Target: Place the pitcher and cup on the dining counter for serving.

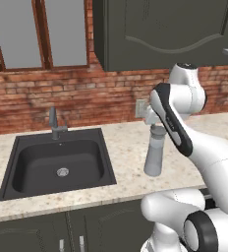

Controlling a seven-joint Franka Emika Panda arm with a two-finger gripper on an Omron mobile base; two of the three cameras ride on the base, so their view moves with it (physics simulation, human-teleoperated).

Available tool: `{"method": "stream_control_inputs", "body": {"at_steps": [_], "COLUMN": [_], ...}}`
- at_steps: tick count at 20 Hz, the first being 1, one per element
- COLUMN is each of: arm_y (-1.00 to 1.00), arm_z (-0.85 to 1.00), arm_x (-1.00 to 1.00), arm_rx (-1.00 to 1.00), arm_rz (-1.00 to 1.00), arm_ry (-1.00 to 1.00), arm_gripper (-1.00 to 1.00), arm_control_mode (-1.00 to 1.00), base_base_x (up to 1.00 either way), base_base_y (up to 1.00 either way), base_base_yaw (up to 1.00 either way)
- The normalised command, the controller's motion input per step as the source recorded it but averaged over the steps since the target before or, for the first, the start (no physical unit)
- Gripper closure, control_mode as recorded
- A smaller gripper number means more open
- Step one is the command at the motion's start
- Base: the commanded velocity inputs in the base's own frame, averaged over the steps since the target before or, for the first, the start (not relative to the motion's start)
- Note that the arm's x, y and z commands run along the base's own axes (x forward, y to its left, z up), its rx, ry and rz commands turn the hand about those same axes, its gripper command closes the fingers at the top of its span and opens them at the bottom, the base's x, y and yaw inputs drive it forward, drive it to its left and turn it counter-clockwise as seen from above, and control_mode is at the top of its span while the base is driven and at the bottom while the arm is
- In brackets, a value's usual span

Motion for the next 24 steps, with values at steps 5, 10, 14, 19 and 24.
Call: {"method": "stream_control_inputs", "body": {"at_steps": [5,10,14,19,24], "arm_y": [-0.29,-0.03,0.00,0.00,0.00], "arm_z": [-0.61,-0.55,-0.38,-0.39,-0.33], "arm_x": [-0.07,0.04,0.16,0.18,0.20], "arm_rx": [0.00,0.00,0.00,0.00,0.00], "arm_rz": [0.00,0.00,0.00,0.00,0.00], "arm_ry": [0.00,0.00,0.00,0.00,0.00], "arm_gripper": [-1.00,-1.00,-1.00,-1.00,-1.00], "arm_control_mode": [-1.00,-1.00,-1.00,-1.00,-1.00], "base_base_x": [0.00,0.00,0.00,0.00,0.00], "base_base_y": [0.00,0.00,0.00,0.00,0.00], "base_base_yaw": [0.00,0.00,0.00,0.00,0.00]}}
